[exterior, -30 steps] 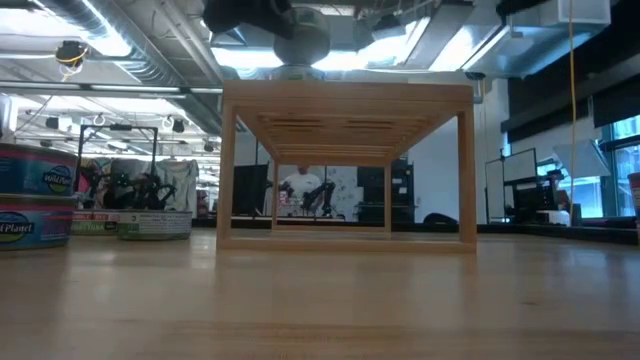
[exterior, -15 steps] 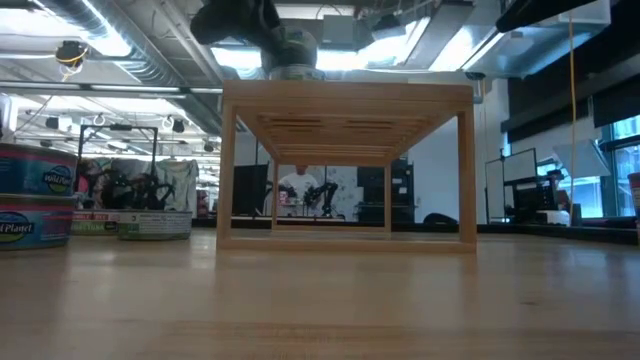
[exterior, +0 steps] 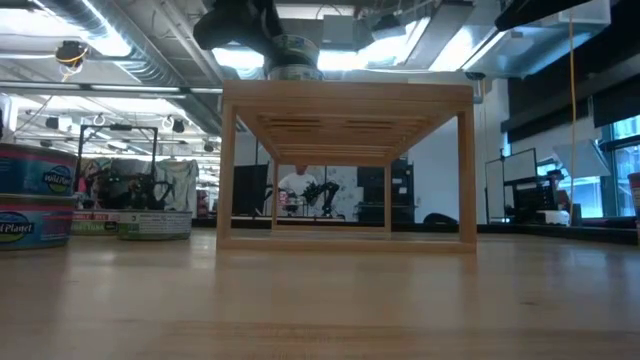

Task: Stack canned seafood by type on shelf
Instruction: Stack the green tuna can on top of the green tuna can on the shelf

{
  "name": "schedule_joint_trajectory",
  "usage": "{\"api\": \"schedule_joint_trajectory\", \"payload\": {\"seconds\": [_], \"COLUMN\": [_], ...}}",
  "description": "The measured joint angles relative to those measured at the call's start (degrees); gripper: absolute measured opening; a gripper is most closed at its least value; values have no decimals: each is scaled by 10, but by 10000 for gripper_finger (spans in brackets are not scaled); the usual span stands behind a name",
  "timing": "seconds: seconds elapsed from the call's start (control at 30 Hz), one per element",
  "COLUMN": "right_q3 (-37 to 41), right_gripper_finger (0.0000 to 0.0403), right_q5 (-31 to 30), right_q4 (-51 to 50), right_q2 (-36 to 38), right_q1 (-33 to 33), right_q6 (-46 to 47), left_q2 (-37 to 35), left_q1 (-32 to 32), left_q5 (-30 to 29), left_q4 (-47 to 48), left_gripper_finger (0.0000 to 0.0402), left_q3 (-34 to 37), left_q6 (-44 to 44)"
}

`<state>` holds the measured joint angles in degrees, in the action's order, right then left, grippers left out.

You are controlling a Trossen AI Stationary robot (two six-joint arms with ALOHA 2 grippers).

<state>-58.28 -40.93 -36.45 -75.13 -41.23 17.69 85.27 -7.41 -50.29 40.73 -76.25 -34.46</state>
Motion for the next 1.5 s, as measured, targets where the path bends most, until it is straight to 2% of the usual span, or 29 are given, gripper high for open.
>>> {"api": "schedule_joint_trajectory", "payload": {"seconds": [0.23,0.63,1.33,1.5], "right_q3": [0,0,0,0], "right_gripper_finger": [143,143,143,143], "right_q5": [0,0,0,0], "right_q4": [0,-1,-1,-1], "right_q2": [0,0,-1,-1], "right_q1": [0,0,0,0], "right_q6": [0,0,-7,-10], "left_q2": [0,1,1,1], "left_q1": [0,0,5,28], "left_q5": [4,10,11,62], "left_q4": [0,3,-37,-41], "left_gripper_finger": [145,217,221,221], "left_q3": [0,2,2,2], "left_q6": [-4,-2,-66,-66]}}
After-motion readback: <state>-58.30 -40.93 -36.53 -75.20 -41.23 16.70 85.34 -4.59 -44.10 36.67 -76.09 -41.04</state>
